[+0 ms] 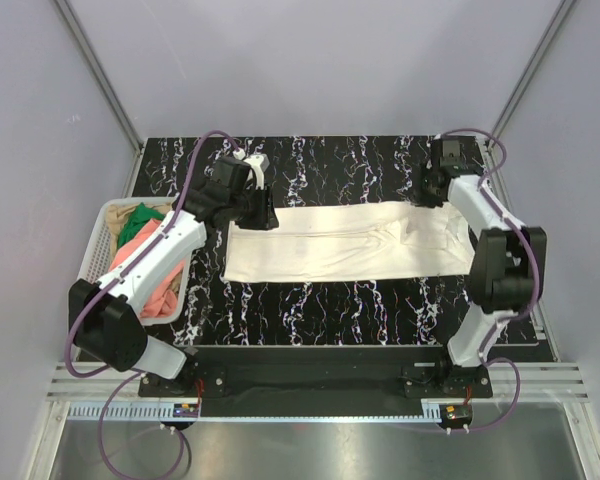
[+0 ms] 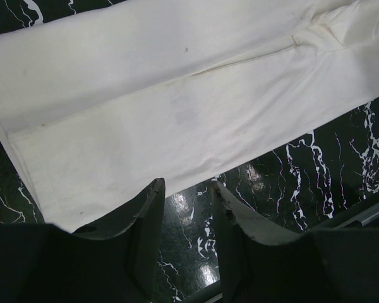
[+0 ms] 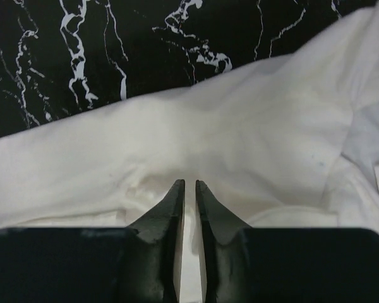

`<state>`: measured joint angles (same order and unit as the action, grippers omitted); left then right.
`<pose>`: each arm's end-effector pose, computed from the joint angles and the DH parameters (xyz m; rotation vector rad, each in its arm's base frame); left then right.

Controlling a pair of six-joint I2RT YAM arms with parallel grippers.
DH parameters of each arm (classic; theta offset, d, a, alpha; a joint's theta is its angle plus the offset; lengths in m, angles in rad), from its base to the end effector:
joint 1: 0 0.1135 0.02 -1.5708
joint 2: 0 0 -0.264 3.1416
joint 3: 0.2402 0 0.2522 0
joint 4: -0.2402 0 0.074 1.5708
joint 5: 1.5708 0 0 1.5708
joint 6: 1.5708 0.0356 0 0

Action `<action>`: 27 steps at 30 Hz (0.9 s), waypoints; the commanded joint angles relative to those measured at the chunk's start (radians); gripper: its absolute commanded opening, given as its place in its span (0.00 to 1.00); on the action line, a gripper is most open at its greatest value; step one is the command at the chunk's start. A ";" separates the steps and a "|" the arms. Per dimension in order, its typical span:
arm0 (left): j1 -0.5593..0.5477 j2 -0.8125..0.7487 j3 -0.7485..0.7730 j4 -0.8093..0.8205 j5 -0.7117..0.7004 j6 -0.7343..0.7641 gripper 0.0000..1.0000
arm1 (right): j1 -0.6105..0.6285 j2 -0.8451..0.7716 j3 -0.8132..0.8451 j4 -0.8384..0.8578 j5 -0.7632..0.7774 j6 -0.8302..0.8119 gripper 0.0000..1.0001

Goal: Fold and stack the t-shirts
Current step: Fold the tshirt

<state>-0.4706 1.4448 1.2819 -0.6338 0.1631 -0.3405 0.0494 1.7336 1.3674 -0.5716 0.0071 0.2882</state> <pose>0.2777 -0.1478 0.3169 0.2388 2.4203 -0.5734 0.3774 0.0184 0.2540 0.3023 2.4951 0.1295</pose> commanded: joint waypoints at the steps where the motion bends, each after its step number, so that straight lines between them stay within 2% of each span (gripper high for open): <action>1: -0.003 0.012 -0.006 0.034 -0.002 0.006 0.40 | -0.005 0.142 0.110 0.006 0.016 -0.069 0.18; 7: -0.005 0.026 0.000 0.034 0.021 0.006 0.40 | -0.025 0.263 0.225 -0.028 -0.004 -0.078 0.20; 10: -0.005 0.022 -0.003 0.034 0.009 0.009 0.40 | -0.028 0.290 0.269 -0.126 -0.085 -0.086 0.20; 18: -0.005 0.017 0.002 0.034 0.023 0.008 0.40 | -0.020 0.080 0.023 -0.142 -0.229 -0.090 0.22; 21: -0.005 0.016 0.002 0.034 0.027 0.006 0.40 | -0.022 0.017 -0.022 -0.169 -0.263 -0.086 0.23; 25: -0.007 0.014 0.004 0.034 0.033 0.003 0.40 | -0.020 -0.075 -0.051 -0.174 -0.217 -0.060 0.24; 27: -0.005 0.012 0.002 0.034 0.036 0.003 0.40 | -0.020 -0.089 -0.053 -0.171 -0.126 -0.031 0.23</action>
<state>-0.4709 1.4723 1.2819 -0.6338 0.1680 -0.3401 0.0250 1.7092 1.3178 -0.7437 -0.1886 0.2260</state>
